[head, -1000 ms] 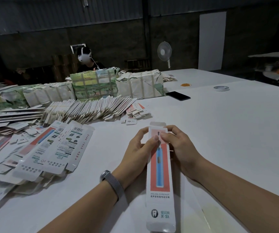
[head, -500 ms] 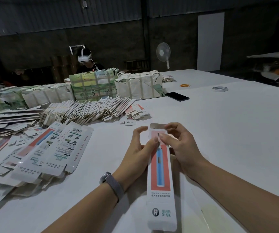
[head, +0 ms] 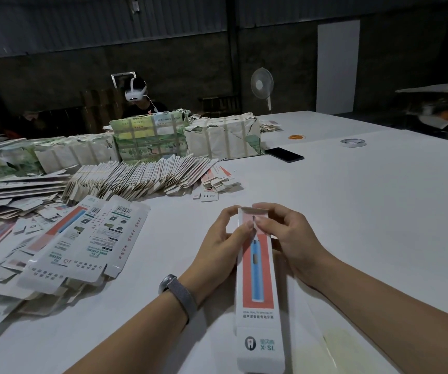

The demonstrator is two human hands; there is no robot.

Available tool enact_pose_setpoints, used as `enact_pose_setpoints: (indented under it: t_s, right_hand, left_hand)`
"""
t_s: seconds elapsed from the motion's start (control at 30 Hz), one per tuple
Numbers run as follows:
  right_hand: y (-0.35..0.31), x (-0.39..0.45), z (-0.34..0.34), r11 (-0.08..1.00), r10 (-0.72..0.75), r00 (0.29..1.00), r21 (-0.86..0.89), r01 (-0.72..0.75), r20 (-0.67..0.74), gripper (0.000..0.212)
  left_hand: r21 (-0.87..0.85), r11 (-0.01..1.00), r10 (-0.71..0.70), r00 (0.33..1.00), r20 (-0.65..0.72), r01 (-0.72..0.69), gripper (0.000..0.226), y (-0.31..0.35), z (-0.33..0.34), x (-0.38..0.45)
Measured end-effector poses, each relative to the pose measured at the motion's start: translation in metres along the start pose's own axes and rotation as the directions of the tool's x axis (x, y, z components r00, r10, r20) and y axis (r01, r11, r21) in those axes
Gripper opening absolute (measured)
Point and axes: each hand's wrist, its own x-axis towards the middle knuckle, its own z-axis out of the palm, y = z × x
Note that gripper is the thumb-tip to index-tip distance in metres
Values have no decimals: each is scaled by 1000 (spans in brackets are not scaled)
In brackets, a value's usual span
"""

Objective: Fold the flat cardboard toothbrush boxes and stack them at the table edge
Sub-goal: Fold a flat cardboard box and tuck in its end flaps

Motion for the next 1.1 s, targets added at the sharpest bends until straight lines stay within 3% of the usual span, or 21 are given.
enact_pose_setpoints:
  t_s: [0.33, 0.53, 0.63, 0.83, 1.1]
  right_hand:
    - [-1, 1, 0, 1000, -15, 1000, 2, 15, -8, 27]
    - [-3, 2, 0, 999, -26, 995, -31, 23, -91, 21]
    - [-2, 4, -2, 996, -25, 992, -87, 14, -124, 18]
    - [-1, 3, 0, 988, -12, 994, -153, -5, -110, 17]
    - [-3, 6, -1, 982, 2, 992, -189, -26, -124, 22]
  left_hand:
    - [45, 999, 5, 1000, 4, -5, 21, -2, 0, 2]
    - [113, 994, -13, 1000, 26, 10, 40, -1, 2, 0]
    - [161, 987, -19, 999, 36, 13, 36, -3, 0, 1]
    - [185, 983, -4, 1000, 31, -2, 49, -3, 1, 1]
    - [191, 982, -14, 999, 37, 7, 45, -2, 2, 2]
